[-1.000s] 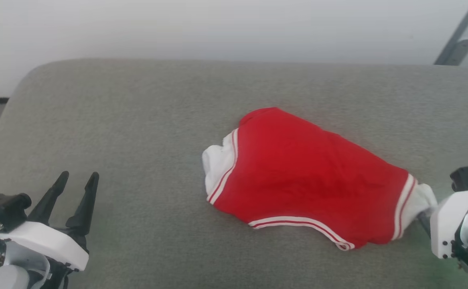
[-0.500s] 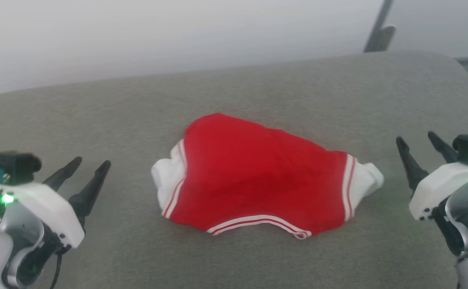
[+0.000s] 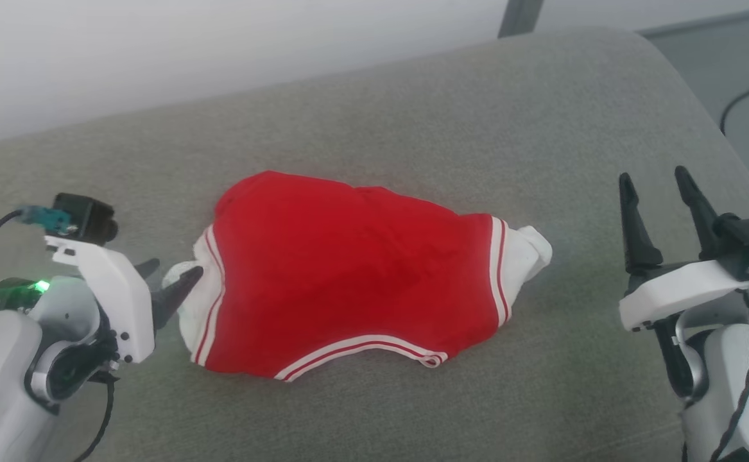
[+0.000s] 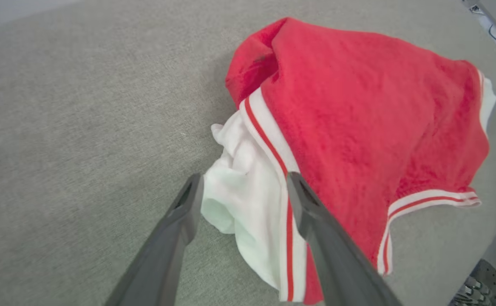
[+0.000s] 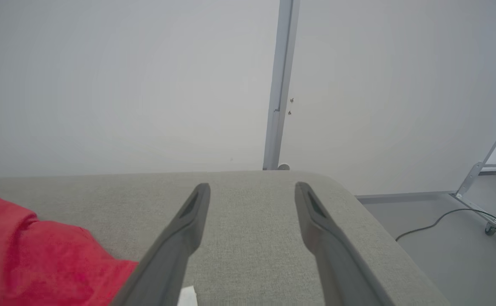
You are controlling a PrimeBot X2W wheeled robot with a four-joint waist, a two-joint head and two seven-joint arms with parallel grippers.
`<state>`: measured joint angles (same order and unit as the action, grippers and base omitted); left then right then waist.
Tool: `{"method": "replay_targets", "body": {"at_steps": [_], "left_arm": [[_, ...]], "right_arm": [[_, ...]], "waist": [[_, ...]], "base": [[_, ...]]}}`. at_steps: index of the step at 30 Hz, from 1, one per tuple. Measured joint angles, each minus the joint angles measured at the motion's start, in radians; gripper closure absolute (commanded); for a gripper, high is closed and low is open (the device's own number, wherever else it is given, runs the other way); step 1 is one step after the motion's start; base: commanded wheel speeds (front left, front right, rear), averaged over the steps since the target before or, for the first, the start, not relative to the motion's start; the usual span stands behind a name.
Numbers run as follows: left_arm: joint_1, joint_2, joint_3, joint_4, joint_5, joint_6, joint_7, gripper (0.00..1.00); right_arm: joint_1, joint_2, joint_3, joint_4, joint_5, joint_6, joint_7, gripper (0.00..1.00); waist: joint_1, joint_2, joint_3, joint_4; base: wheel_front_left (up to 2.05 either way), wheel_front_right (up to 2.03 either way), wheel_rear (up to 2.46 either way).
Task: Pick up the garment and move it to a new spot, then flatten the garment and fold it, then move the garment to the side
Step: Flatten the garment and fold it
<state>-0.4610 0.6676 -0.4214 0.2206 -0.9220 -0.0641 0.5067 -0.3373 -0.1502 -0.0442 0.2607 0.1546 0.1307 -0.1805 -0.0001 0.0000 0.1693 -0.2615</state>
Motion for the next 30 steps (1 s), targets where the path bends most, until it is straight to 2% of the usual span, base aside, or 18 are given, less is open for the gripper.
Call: {"method": "replay_targets", "body": {"at_steps": [11,16,17,18,25,30], "left_arm": [[-0.097,-0.028,-0.075,0.194,0.037,0.049,0.149,0.0],[-0.147,-0.05,-0.088,0.261,0.043,0.036,0.159,0.0],[-0.156,-0.055,-0.087,0.274,0.041,0.028,0.153,0.55],[-0.164,-0.062,-0.086,0.289,0.038,0.028,0.153,1.0],[-0.196,-0.068,-0.063,0.344,0.02,0.035,0.144,1.0],[-0.185,-0.026,-0.038,0.316,0.004,0.06,0.147,1.0]], "right_arm": [[-0.03,0.023,-0.002,0.035,-0.006,0.0,-0.022,0.0],[-0.037,0.021,-0.009,0.039,-0.005,0.0,-0.024,0.0],[-0.037,0.019,-0.011,0.039,-0.005,0.0,-0.026,0.0],[-0.038,0.017,-0.013,0.041,-0.005,0.0,-0.026,0.0],[-0.04,0.014,-0.034,0.042,-0.015,0.0,-0.028,0.0],[-0.029,0.007,-0.054,0.04,-0.019,0.0,-0.024,0.0]], "waist": [[0.0001,0.0,0.065,-0.037],[0.0,0.0,0.083,-0.037],[0.0001,0.0,0.085,-0.035],[0.0,0.0,0.087,-0.033],[0.0001,0.0,0.087,-0.003],[0.0001,0.0,0.072,0.036]], "base": [[0.0,0.0,0.0],[0.0,0.0,0.0],[0.0,0.0,0.0],[0.0,0.0,0.0],[0.0,0.0,0.0],[0.0,0.0,0.0]]}}
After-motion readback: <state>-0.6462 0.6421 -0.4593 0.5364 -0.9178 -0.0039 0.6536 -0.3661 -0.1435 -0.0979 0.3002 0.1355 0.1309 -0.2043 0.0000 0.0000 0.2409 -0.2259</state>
